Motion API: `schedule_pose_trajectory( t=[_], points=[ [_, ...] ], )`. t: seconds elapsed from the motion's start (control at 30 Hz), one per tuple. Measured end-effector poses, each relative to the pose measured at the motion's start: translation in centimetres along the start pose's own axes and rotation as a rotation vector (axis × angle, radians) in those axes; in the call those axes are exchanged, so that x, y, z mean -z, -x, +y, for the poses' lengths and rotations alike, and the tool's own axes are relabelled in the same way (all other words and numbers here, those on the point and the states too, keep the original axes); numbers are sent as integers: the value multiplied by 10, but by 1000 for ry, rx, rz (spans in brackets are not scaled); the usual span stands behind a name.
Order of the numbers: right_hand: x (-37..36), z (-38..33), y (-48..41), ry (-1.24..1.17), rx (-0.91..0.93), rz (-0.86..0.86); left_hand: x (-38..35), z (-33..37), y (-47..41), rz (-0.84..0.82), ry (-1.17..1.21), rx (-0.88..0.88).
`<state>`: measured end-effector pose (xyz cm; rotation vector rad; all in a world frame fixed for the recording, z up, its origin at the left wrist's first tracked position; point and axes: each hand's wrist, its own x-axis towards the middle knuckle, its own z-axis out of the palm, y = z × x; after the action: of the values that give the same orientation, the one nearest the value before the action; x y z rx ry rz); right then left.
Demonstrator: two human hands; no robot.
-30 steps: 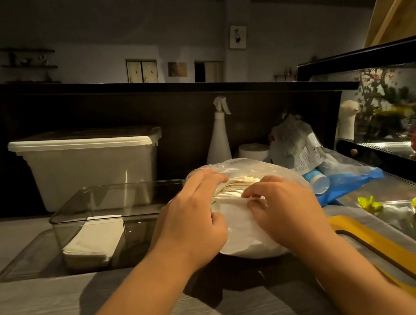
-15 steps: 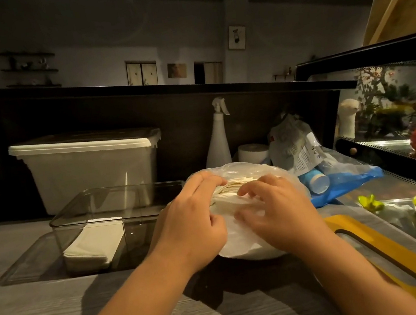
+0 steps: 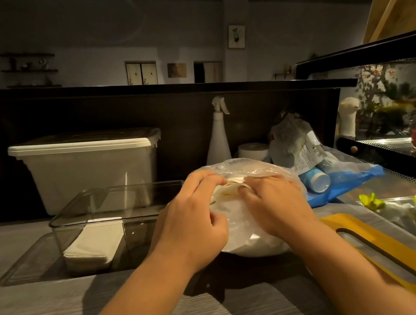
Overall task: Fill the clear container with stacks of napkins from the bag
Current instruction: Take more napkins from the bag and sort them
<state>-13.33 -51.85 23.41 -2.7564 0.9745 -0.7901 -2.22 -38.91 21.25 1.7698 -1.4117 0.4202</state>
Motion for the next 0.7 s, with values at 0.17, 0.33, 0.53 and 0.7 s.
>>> schedule_pose_trajectory(
  t=[0.17,0.33,0.53,0.7],
  points=[
    [2,4,0,-71,-18,-12,1,1,0,1,7,7],
    [6,7,6,-150,1,64,1,1,0,9,19,13],
    [9,2,13,-38,75,30,-1,-1,0,15,25,14],
    [13,-2,19,-9,168,28,-2,-2,0,16,60,20]
  ],
)
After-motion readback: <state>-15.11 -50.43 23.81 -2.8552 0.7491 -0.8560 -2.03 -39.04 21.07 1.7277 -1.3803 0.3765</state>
